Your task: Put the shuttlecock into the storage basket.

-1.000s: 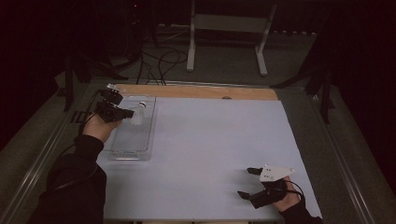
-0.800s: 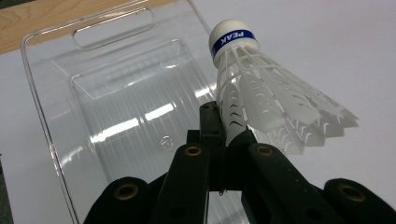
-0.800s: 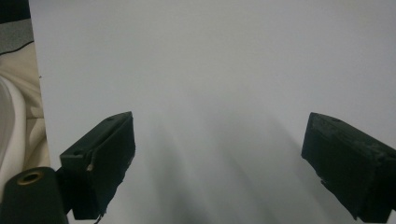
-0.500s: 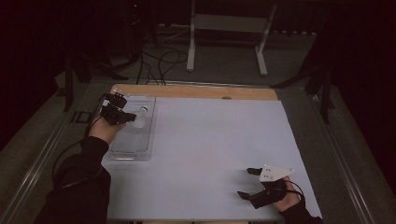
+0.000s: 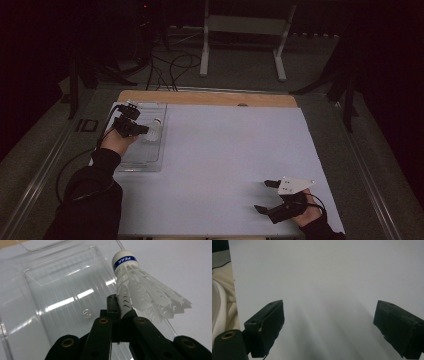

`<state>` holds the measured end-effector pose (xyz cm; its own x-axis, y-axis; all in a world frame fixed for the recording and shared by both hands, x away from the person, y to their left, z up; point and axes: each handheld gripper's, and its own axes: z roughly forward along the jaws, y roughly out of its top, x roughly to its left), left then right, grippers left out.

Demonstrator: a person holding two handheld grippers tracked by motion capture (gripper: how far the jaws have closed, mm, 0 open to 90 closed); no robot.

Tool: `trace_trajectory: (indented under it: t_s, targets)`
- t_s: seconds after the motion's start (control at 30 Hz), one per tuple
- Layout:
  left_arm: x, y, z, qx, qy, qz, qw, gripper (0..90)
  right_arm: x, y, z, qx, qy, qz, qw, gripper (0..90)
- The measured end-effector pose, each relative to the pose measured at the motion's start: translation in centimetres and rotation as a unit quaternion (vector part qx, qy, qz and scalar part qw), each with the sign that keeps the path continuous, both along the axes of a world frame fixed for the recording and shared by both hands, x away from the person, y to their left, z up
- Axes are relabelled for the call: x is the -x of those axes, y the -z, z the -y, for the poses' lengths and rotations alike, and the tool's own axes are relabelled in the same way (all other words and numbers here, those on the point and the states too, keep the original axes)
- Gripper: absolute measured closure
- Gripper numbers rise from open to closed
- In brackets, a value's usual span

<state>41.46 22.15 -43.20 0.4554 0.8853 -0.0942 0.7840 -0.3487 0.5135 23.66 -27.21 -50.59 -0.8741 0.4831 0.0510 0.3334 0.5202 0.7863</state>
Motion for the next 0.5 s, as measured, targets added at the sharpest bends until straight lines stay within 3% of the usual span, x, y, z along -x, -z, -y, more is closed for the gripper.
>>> trace_trajectory:
  t_s: [0.5]
  targets:
    - [-0.4,1.5,0.2,0.000,0.011,-0.023,0.9997,90.0,-0.1,0.1,0.0,0.001,0.000,-0.004,1.0000,9.9]
